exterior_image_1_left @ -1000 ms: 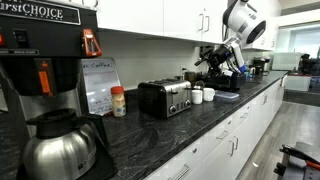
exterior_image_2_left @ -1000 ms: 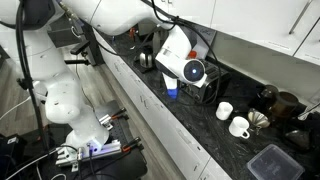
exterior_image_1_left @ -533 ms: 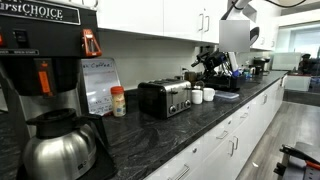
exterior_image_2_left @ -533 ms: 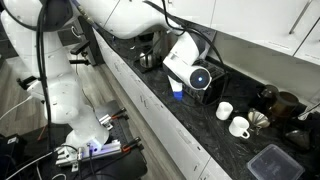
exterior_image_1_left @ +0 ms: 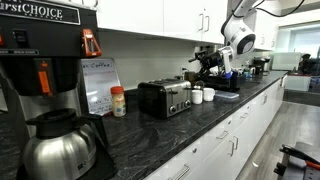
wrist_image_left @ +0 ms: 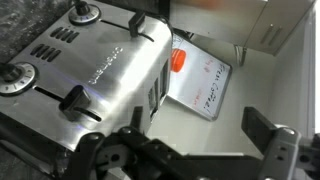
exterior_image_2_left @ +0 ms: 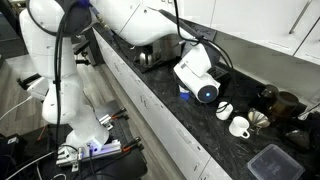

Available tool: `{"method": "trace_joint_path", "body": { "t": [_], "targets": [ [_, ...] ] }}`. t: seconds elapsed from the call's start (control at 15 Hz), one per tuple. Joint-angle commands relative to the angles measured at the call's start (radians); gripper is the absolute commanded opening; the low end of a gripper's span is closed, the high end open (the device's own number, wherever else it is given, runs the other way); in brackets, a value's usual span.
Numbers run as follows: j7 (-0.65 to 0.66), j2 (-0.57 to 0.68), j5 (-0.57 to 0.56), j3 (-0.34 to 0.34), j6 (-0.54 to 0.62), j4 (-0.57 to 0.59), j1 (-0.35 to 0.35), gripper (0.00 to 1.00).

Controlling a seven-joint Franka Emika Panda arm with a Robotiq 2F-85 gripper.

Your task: Push the right lever on the toaster downwards

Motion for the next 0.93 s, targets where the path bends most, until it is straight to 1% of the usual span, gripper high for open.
{"method": "trace_joint_path", "body": {
  "t": [0.0, 0.13, 0.47, 0.67, 0.87],
  "targets": [
    [0.030, 0.036, 0.100, 0.016, -0.131, 0.031, -0.057, 1.00],
    [0.047, 0.021, 0.111, 0.008, -0.179, 0.017, -0.065, 1.00],
    [0.085, 0.016, 0.089, -0.003, -0.258, -0.016, -0.080, 1.00],
    [0.080, 0.026, 0.070, -0.007, -0.260, -0.037, -0.080, 1.00],
    [0.066, 0.042, 0.045, -0.008, -0.238, -0.044, -0.073, 1.00]
  ]
}}
